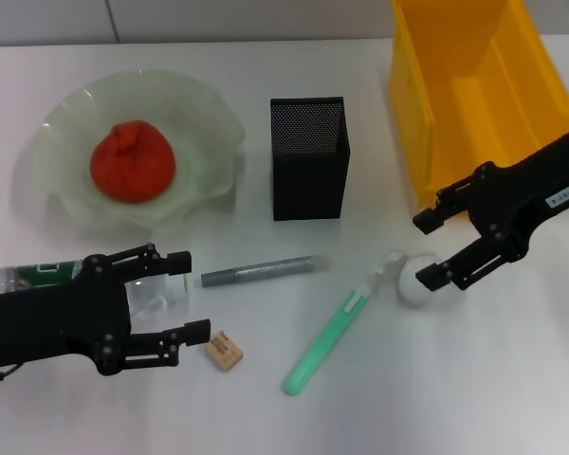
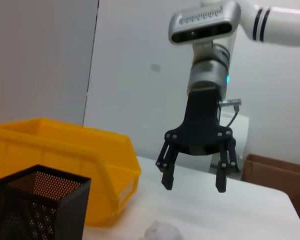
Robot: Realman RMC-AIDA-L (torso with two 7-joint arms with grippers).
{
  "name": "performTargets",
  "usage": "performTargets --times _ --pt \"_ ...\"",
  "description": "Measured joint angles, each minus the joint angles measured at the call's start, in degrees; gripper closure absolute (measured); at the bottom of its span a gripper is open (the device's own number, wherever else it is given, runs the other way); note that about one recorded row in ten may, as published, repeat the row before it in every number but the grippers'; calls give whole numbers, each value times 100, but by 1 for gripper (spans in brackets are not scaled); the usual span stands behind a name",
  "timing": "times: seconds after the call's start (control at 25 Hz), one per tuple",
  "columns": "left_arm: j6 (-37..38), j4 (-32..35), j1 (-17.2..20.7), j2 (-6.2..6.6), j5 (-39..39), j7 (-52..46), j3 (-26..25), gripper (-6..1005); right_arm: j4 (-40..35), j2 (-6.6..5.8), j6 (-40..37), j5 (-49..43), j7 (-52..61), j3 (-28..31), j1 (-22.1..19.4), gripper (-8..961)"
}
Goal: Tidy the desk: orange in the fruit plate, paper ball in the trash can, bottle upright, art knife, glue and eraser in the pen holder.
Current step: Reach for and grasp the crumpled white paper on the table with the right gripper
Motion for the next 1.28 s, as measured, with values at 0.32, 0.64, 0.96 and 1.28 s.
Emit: performTargets --times 0.32,0.64,0.96,1.28 --pt "-83 3 -64 -30 35 -54 -32 172 -26 119 363 -739 280 -782 399 199" --pt "-101 -6 -87 -31 23 -110 -41 172 -96 374 855 -1098 282 -1259 356 202" --pt "-107 -7 -103 -49 5 -127 -43 172 -89 397 1319 -1189 305 -1601 276 205" --pt "-125 -7 -106 -55 -5 -130 -51 172 62 414 1558 -1160 271 -1779 238 207"
